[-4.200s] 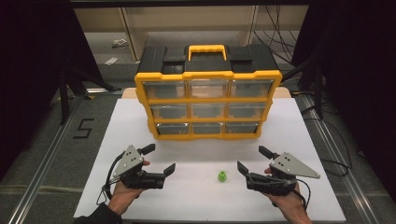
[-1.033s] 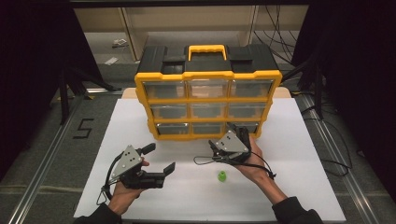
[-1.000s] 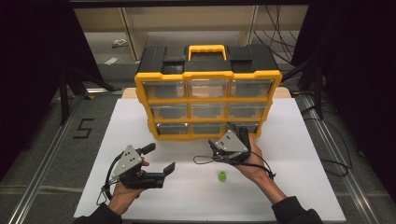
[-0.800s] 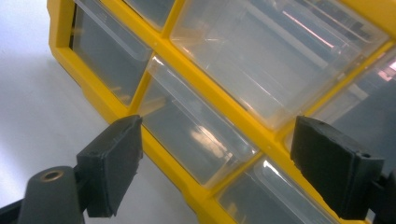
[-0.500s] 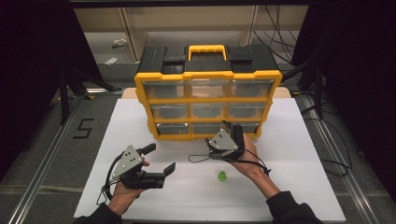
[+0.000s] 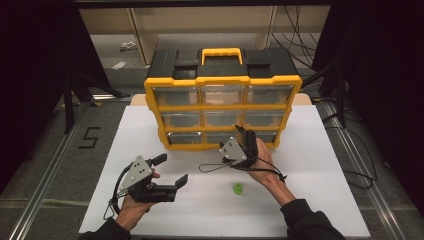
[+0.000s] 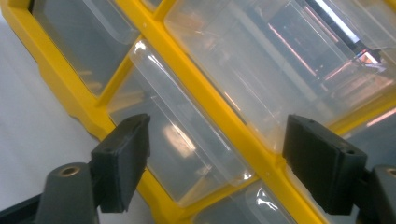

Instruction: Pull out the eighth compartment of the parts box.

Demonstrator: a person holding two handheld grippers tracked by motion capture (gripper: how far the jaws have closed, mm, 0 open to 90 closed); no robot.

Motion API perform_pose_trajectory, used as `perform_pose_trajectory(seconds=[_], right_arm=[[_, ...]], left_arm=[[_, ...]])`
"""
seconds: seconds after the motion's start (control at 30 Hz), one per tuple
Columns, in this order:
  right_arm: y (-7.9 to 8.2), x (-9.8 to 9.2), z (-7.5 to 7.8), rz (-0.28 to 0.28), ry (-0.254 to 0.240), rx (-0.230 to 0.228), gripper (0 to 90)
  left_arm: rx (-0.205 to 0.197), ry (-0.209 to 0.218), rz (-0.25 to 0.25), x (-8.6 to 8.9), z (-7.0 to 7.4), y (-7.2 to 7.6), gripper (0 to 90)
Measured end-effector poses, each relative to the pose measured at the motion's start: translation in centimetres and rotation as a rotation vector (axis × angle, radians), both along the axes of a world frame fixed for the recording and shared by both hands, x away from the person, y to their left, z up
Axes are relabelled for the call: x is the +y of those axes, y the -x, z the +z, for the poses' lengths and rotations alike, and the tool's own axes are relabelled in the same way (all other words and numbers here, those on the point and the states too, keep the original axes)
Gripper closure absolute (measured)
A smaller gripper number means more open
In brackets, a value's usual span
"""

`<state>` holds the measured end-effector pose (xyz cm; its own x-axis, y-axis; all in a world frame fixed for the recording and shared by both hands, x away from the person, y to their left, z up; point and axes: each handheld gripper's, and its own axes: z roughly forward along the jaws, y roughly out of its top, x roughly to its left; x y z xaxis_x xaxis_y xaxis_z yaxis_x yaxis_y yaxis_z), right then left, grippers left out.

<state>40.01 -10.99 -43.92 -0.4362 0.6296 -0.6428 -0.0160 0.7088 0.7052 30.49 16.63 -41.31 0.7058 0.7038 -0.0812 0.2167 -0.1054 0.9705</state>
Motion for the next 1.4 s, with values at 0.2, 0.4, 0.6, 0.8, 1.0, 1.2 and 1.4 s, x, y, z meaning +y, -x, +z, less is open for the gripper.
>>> perform_pose_trajectory(seconds=[0.2, 0.4, 0.6, 0.8, 1.0, 1.2, 1.4], right_arm=[[-0.2, 0.5, -0.6, 0.010, 0.077, -0.045, 27.2], [-0.5, 0.9, -1.1, 0.016, 0.138, -0.083, 33.2], [-0.6, 1.4, -1.7, 0.018, 0.202, -0.121, 37.4], [-0.6, 2.0, -2.4, 0.022, 0.247, -0.145, 41.1], [-0.6, 2.7, -3.1, 0.017, 0.340, -0.211, 44.3], [-0.6, 2.8, -3.4, 0.012, 0.387, -0.254, 46.8], [-0.6, 2.9, -3.6, 0.001, 0.407, -0.280, 48.8]], left_arm=[[0.009, 0.001, 0.004, 0.0, 0.0, 0.1, 7.1], [0.000, 0.002, -0.003, 0.0, 0.0, 0.0, 7.2], [-0.001, 0.001, -0.004, 0.0, 0.0, 0.0, 7.3], [-0.004, 0.006, -0.006, 0.0, 0.1, 0.0, 7.4], [-0.002, 0.006, -0.005, 0.0, 0.0, 0.0, 7.4], [0.000, 0.006, -0.005, 0.0, 0.0, 0.0, 7.6], [0.000, 0.007, -0.006, 0.0, 0.0, 0.0, 7.8]])
